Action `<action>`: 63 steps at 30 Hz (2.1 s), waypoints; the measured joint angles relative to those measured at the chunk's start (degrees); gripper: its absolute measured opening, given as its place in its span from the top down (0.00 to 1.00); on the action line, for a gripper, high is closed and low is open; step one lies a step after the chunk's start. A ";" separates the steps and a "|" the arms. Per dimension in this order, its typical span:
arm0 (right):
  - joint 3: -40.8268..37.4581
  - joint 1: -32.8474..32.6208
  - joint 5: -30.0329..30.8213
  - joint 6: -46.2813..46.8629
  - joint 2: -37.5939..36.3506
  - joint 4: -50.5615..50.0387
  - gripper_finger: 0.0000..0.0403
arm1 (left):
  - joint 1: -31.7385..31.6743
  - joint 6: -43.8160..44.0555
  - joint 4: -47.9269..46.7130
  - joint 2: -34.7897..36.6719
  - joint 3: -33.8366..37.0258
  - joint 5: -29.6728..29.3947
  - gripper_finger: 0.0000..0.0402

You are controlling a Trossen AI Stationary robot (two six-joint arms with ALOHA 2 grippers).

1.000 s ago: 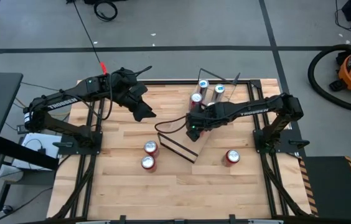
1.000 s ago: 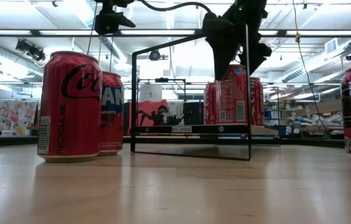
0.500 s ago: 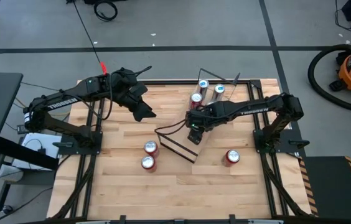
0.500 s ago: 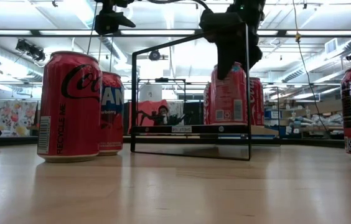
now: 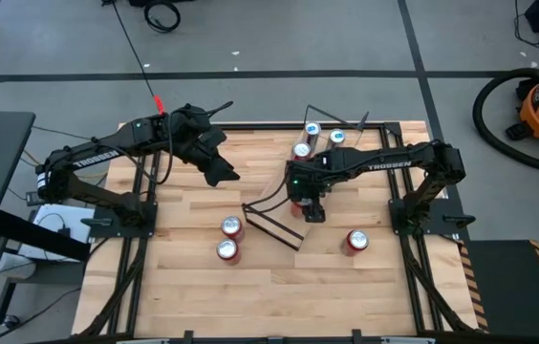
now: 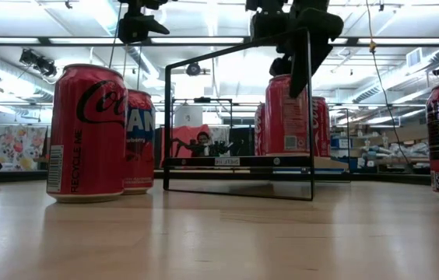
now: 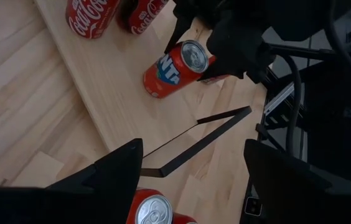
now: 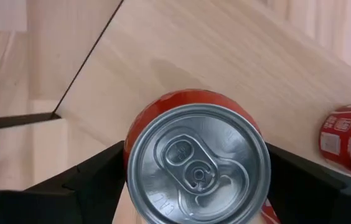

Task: Place canned beverage on shelf
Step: Put the right red soda can on the shelf

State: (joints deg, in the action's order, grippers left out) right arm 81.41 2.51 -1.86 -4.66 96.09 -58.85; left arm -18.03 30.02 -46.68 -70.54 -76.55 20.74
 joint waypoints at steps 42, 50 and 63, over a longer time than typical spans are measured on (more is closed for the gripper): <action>-8.56 -11.03 27.06 47.01 -8.13 8.63 0.01 | 0.00 0.97 0.02 0.00 0.00 0.16 0.28; -12.85 -11.03 25.81 47.99 -8.13 12.94 0.01 | -0.01 1.46 0.01 0.00 0.00 1.20 0.28; -14.19 -7.69 21.99 40.58 -8.11 16.69 0.18 | 0.00 1.83 0.04 0.00 0.00 1.28 0.28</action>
State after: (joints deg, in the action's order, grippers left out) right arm 67.22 -5.18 20.13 35.92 87.99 -42.16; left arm -18.03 31.86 -46.63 -70.54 -76.55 22.02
